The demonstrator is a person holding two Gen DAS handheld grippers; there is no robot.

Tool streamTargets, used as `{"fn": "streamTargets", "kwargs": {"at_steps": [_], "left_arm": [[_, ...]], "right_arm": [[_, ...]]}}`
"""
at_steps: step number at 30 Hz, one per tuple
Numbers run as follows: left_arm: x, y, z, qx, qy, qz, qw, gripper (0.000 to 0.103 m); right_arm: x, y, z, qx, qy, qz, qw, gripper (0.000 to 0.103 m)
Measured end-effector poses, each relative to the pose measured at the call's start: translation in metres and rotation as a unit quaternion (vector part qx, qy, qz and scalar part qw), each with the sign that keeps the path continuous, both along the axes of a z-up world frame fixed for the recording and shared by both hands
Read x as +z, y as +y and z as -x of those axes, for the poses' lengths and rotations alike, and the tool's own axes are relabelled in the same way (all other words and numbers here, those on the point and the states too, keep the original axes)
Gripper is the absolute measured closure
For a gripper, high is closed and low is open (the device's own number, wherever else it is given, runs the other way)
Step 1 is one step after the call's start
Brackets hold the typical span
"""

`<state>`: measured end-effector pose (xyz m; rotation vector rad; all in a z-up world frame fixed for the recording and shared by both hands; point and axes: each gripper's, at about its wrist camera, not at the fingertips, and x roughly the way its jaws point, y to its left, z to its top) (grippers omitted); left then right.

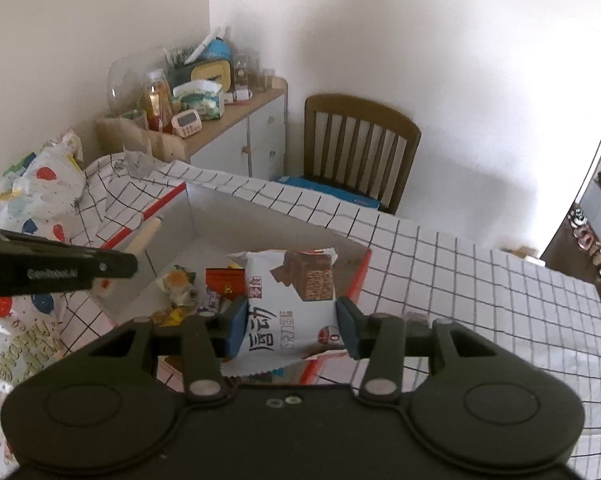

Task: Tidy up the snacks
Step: 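Carry both snacks over the red box and open both tools to drop them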

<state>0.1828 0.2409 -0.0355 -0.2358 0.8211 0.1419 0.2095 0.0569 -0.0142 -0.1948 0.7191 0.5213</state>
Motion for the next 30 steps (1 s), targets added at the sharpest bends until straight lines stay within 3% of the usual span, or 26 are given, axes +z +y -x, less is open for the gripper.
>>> {"fn": "streamTargets", "kwargs": {"at_steps": [13,30], "left_arm": [[-0.048,0.03,-0.039,0.004,0.071,-0.042,0.9966,0.093],[-0.087,0.027,-0.063,0.001,0.133,-0.028,0.9907,0.092]], "right_arm": [[-0.039,0.052,-0.026,-0.011,0.032,0.047,0.998,0.057],[-0.064,0.07,-0.04,-0.009,0.066,0.079,0.995,0.057]]}}
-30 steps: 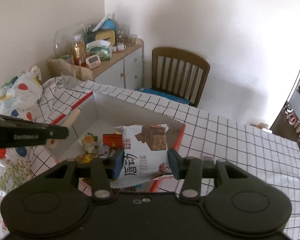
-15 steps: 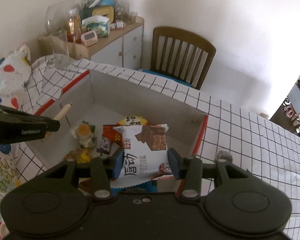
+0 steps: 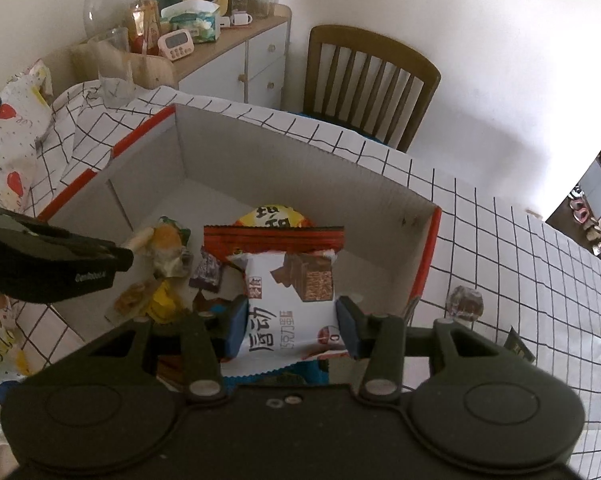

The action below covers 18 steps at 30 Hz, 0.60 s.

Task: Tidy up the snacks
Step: 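Carry both snacks over the red box and open both tools to drop them, then withdraw both tools from the box back toward the remaining snacks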

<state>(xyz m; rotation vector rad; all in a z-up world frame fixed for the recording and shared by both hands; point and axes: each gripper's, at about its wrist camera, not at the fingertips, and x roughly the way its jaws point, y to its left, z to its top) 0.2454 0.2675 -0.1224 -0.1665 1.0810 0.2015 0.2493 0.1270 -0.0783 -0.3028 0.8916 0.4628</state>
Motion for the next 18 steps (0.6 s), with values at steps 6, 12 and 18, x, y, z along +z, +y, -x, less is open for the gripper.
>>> {"fn": "streamTargets", "kwargs": {"at_steps": [6,12,18], "left_arm": [[-0.001,-0.006,0.003,-0.003,0.002,-0.002,1.0,0.092],[0.006,-0.01,0.01,0.006,-0.007,0.002,1.0,0.092],[0.016,-0.017,0.02,0.001,-0.018,0.007,0.9998,0.092]], "right_arm": [[0.0,0.0,0.0,0.003,0.003,-0.004,1.0,0.056],[0.004,-0.006,0.002,0.001,0.002,-0.017,1.0,0.048],[0.013,-0.012,0.01,0.006,-0.004,-0.031,0.999,0.04]]}}
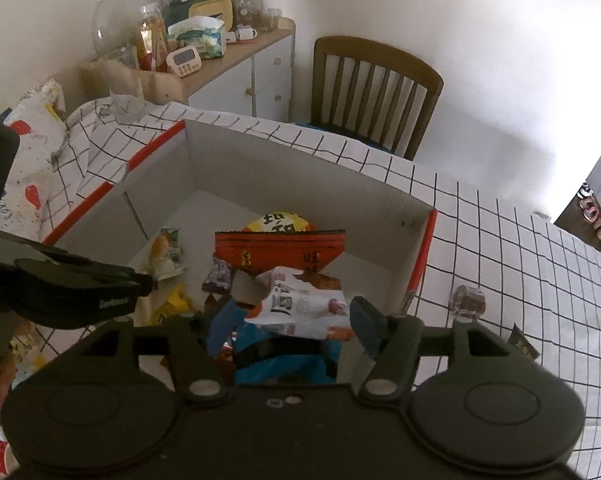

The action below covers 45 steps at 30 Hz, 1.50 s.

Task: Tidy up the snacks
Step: 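Withdraw both tools from the box back toward the remaining snacks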

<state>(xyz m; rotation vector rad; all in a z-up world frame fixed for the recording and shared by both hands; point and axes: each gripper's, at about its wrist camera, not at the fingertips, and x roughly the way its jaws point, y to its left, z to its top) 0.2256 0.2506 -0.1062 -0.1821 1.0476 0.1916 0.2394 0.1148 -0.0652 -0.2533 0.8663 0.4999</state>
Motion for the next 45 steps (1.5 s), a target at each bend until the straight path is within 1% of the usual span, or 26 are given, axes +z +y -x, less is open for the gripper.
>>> {"fn": "streamTargets", "kwargs": {"at_steps": [4,7,8,10,16,18,24,31,33,38,41,45], "left_arm": [[0.009,-0.004,0.009,0.001,-0.009,0.009,0.9999,0.091],[0.017,-0.01,0.015,0.003,-0.018,0.005,0.9998,0.091],[0.019,-0.011,0.017,0.004,-0.02,0.003,0.9998,0.09],[0.026,-0.015,0.022,0.009,-0.031,-0.002,0.9995,0.09],[0.046,-0.028,0.035,0.013,-0.055,-0.002,0.9984,0.09],[0.052,-0.034,0.038,0.016,-0.061,-0.008,0.998,0.09],[0.068,-0.057,0.047,0.006,-0.084,-0.01,0.9964,0.09],[0.085,-0.091,0.058,-0.008,-0.115,0.003,0.9934,0.09],[0.09,-0.102,0.062,-0.014,-0.125,0.009,0.9921,0.09],[0.1,-0.131,0.068,-0.033,-0.145,0.013,0.9887,0.09],[0.101,-0.15,0.067,-0.048,-0.147,0.016,0.9879,0.09],[0.096,-0.176,0.063,-0.061,-0.142,0.018,0.9879,0.09]], "right_arm": [[0.007,-0.006,0.005,-0.003,-0.007,-0.007,1.0,0.034],[0.013,-0.012,0.009,-0.003,-0.008,-0.017,1.0,0.033],[0.014,-0.014,0.01,-0.002,-0.009,-0.019,1.0,0.03],[0.019,-0.019,0.015,0.002,-0.014,-0.023,1.0,0.026],[0.032,-0.035,0.023,0.012,-0.018,-0.04,0.999,0.024],[0.037,-0.041,0.027,0.017,-0.021,-0.045,0.999,0.023],[0.051,-0.061,0.036,0.029,-0.03,-0.06,0.997,0.021],[0.066,-0.089,0.048,0.044,-0.037,-0.078,0.995,0.019],[0.07,-0.1,0.052,0.046,-0.041,-0.08,0.995,0.016],[0.077,-0.132,0.058,0.046,-0.044,-0.09,0.994,0.015],[0.078,-0.155,0.06,0.043,-0.047,-0.095,0.993,0.012],[0.078,-0.189,0.059,0.03,-0.045,-0.102,0.993,0.011]]}}
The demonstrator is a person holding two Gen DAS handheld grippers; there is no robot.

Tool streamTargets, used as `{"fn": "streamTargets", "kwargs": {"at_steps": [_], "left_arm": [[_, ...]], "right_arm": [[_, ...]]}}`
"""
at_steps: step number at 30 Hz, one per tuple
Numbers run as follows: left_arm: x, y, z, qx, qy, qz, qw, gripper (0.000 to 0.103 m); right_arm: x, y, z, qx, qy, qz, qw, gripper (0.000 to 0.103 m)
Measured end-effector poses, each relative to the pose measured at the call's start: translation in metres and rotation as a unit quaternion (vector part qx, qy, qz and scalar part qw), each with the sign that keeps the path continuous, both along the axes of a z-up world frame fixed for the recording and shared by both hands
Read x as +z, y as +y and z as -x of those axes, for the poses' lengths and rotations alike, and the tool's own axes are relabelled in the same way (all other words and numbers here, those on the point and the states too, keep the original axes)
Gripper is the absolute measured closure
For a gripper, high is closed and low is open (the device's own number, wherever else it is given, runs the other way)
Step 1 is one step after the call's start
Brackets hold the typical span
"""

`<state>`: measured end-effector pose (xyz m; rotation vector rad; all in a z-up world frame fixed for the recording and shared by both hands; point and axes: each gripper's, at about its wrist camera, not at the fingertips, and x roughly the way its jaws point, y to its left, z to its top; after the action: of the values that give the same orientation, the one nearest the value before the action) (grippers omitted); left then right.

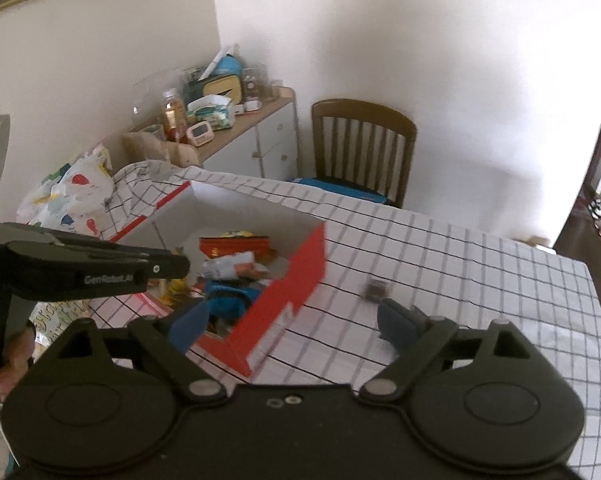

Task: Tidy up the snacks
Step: 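Withdraw both tools from the box back toward the remaining snacks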

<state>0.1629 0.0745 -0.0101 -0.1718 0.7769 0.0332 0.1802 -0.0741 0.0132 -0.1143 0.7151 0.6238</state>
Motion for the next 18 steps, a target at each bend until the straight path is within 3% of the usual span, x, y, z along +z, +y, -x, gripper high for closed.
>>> {"fn": "streamTargets", "kwargs": {"at_steps": [7,8,10,11,12,18], "left_arm": [[-0.013,-0.036,-0.01,-0.019,0.01,0.015,0.9996,0.089],[-0.016,-0.041,-0.011,-0.023,0.012,0.017,0.9995,0.082],[-0.021,-0.05,-0.014,-0.027,0.013,0.02,0.9993,0.056],[-0.022,-0.054,-0.015,-0.028,0.013,0.02,0.9993,0.032],[-0.025,-0.058,-0.016,-0.028,0.01,0.018,0.9994,0.023],[-0.041,-0.077,-0.032,-0.043,0.014,0.022,0.9987,0.023]], "right_arm": [[-0.009,-0.053,-0.005,-0.019,0.005,-0.003,1.0,0.009],[-0.011,-0.062,-0.007,-0.024,0.007,-0.005,1.0,0.009],[-0.015,-0.076,-0.01,-0.031,0.013,-0.01,0.999,0.009],[-0.018,-0.084,-0.012,-0.036,0.017,-0.012,0.999,0.009],[-0.02,-0.09,-0.014,-0.04,0.018,-0.012,0.999,0.009],[-0.027,-0.119,-0.031,-0.063,0.026,-0.012,0.998,0.007]]}}
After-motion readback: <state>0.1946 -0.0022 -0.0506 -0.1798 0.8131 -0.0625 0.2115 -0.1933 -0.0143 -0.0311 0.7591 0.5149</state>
